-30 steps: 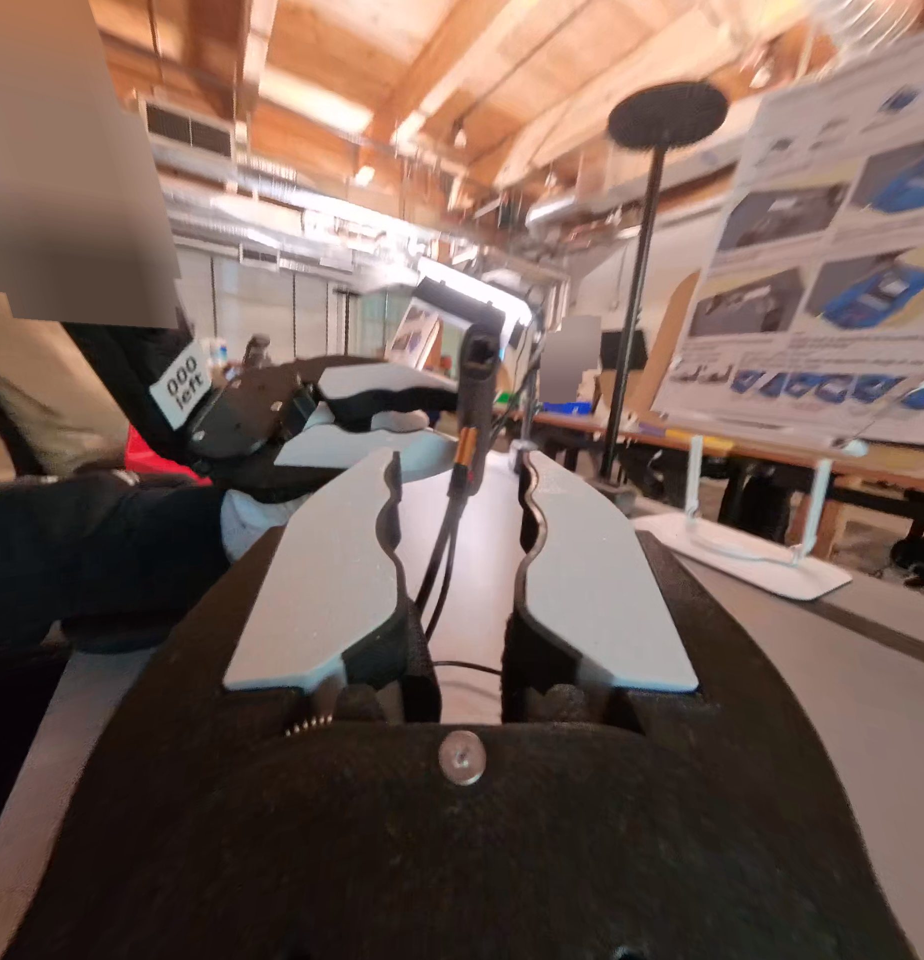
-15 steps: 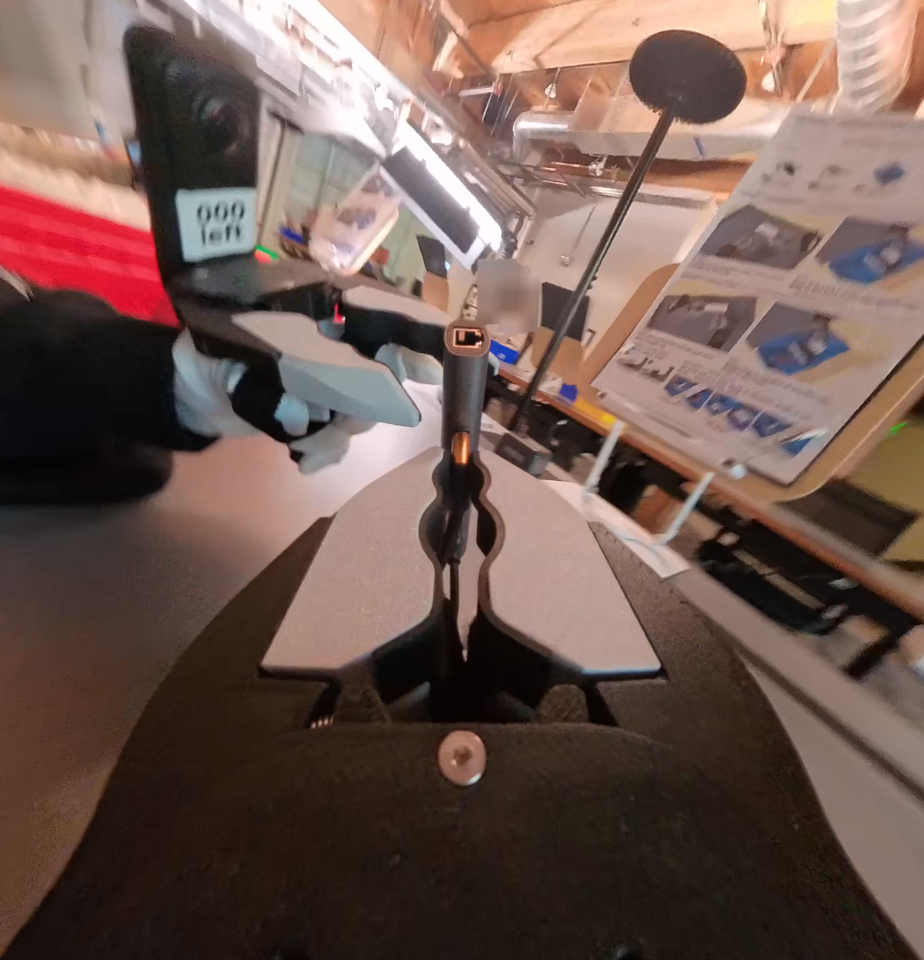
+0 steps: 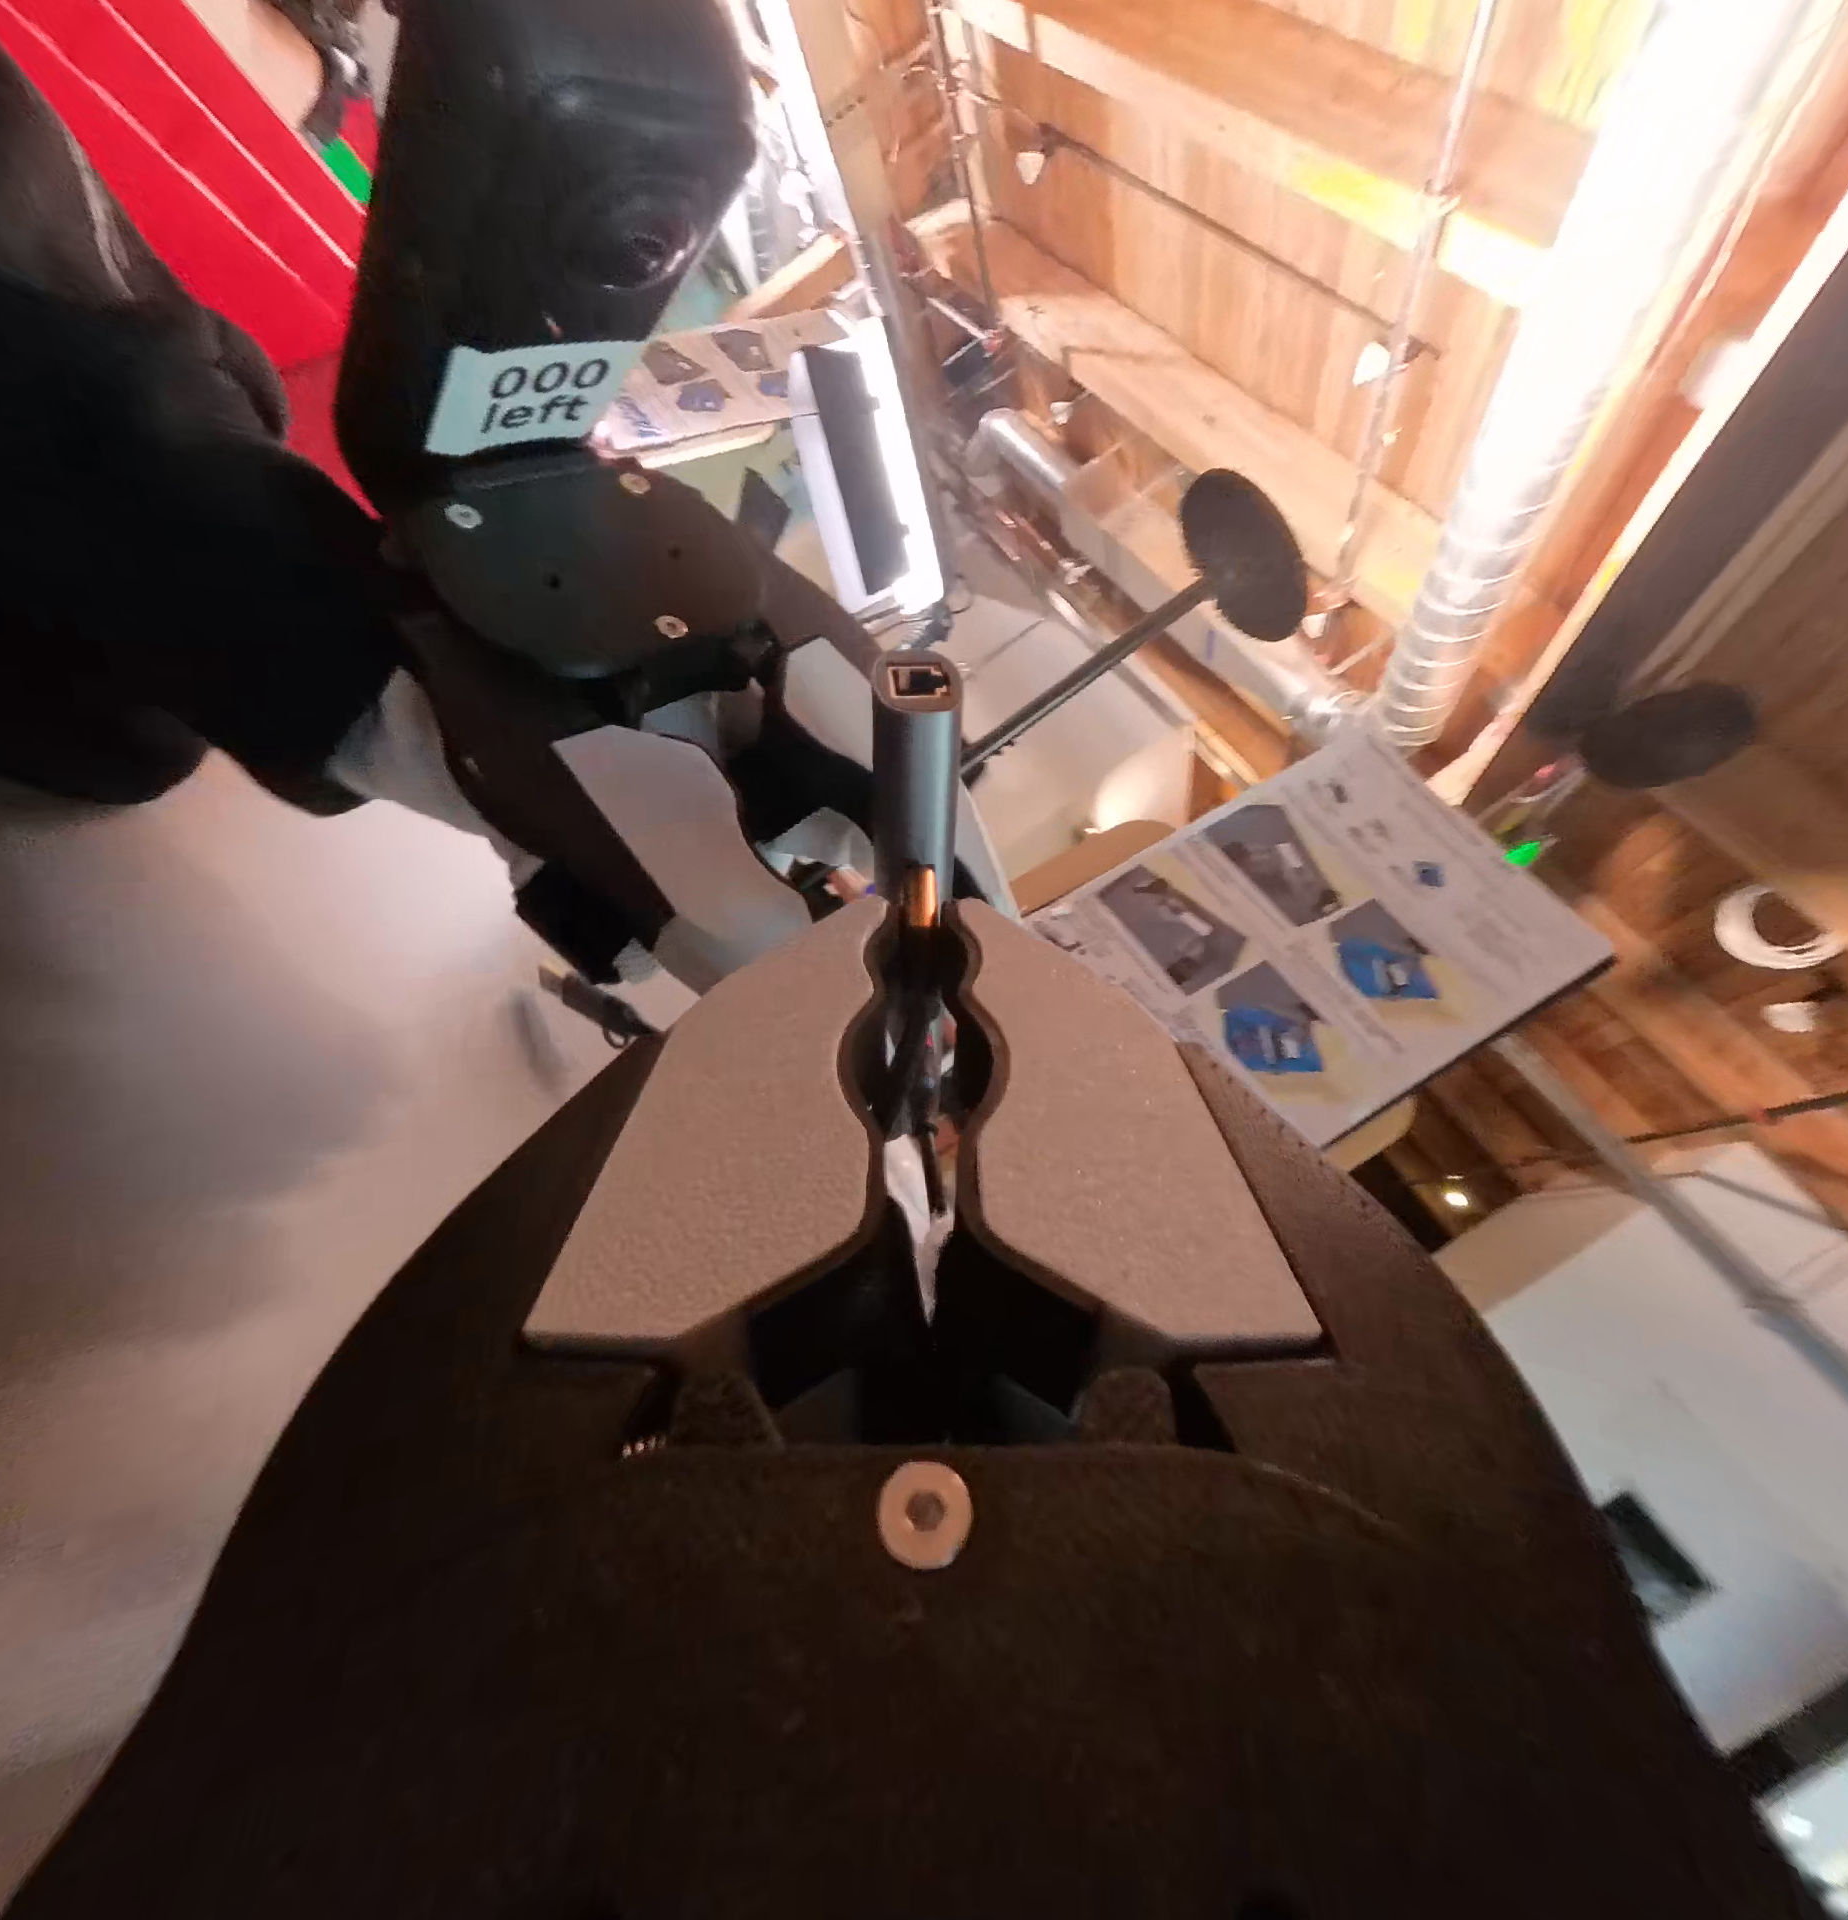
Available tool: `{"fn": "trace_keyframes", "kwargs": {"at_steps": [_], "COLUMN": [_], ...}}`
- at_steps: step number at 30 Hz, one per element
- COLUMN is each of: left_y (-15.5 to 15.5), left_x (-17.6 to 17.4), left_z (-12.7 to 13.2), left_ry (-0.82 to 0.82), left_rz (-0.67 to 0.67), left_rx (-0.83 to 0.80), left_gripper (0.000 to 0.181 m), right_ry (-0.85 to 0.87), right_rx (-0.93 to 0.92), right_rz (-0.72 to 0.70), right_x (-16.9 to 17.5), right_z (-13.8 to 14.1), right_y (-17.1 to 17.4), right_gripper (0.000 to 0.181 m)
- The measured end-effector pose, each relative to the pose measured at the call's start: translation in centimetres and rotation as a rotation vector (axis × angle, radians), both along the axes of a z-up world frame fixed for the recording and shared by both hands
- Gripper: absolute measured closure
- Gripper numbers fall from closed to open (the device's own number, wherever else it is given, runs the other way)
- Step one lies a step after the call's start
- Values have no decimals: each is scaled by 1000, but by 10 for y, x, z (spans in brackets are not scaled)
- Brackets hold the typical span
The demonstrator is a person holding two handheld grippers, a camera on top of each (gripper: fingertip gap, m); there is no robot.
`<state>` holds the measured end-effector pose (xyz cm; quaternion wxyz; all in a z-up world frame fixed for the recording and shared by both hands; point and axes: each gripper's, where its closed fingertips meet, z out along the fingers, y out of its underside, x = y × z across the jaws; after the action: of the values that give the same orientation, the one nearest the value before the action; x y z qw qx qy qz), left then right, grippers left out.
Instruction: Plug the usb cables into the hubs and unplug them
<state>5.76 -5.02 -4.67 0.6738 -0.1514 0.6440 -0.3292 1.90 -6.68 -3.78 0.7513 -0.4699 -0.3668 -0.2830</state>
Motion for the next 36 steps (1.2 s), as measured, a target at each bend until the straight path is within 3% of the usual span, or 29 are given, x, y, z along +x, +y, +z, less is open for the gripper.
{"fn": "trace_keyframes", "kwargs": {"at_steps": [9, 18, 22, 28, 30, 33, 36], "left_y": [-6, 0, 0, 4, 1, 6, 8], "left_x": [-7, 0, 2, 3, 4, 10, 6], "left_z": [16, 8, 5, 17, 15, 7, 10], "left_ry": [-62, 5, 36, 23, 30, 18, 8], "left_rz": [-94, -75, -84, -124, -97, 49, 79], "left_rx": [-157, -201, -237, -478, -452, -323, -295], "left_gripper": [139, 140, 140, 139, 139, 145, 146], "right_ry": [57, 636, 786, 679, 623, 577, 559], "right_rx": [133, 15, 4, -36, -66, -115, -103], "right_rz": [10, 256, 322, 265, 247, 278, 273], "right_x": [-4, 33, 47, 34, 25, 6, -1], "right_z": [18, 29, 32, 24, 19, 12, 12], "right_y": [-14, -12, -13, -6, -2, 2, 2], "right_gripper": [175, 175, 175, 175, 175, 175, 175]}}
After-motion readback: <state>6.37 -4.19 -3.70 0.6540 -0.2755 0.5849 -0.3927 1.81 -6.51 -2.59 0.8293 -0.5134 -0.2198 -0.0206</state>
